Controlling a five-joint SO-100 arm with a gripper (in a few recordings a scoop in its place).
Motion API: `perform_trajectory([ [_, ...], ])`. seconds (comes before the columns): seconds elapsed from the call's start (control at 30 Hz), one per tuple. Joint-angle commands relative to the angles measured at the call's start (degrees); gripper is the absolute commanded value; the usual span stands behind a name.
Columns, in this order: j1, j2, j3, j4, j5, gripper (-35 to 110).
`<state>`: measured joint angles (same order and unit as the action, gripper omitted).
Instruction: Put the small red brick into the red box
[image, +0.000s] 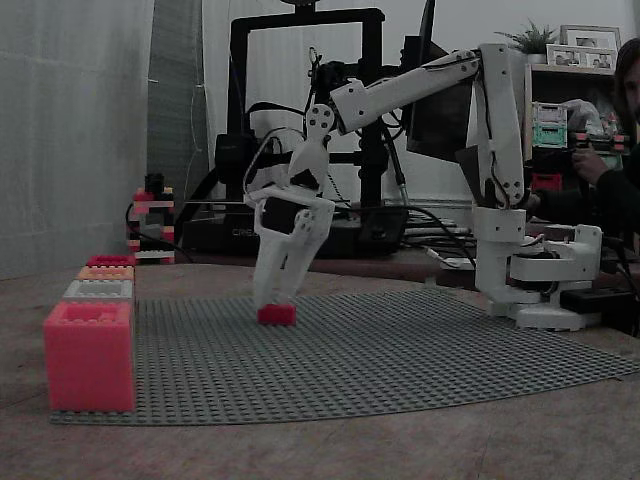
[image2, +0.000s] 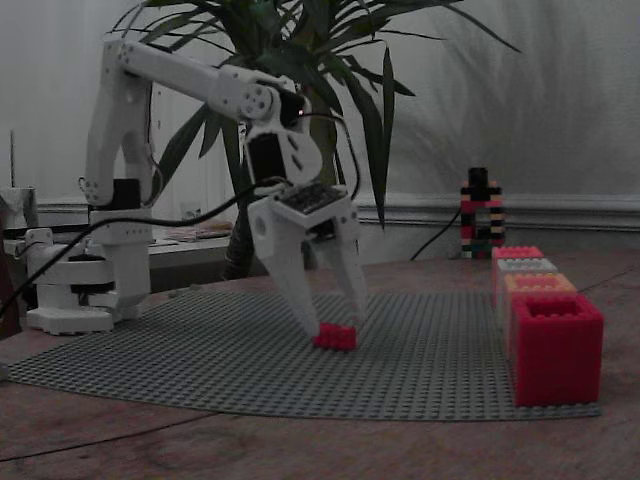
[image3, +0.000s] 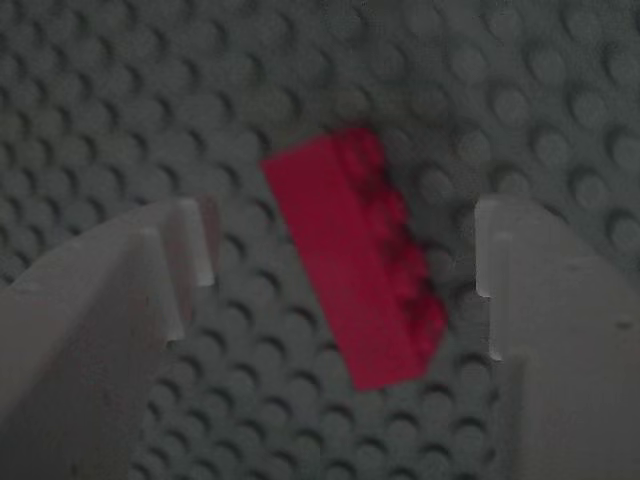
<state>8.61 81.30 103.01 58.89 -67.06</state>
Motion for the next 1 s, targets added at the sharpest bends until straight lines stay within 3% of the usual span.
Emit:
perform_trajectory([
  [0.0,1.1,1.6,-2.0,-1.8,0.4,24],
  [0.37,-0.1,1.0,-0.5,-3.2,2.7,14],
  [0.8,-0.8,1.4,2.3,-3.1,1.9,15],
  [0.97,-1.1,1.4,2.7,-4.4,3.0,3],
])
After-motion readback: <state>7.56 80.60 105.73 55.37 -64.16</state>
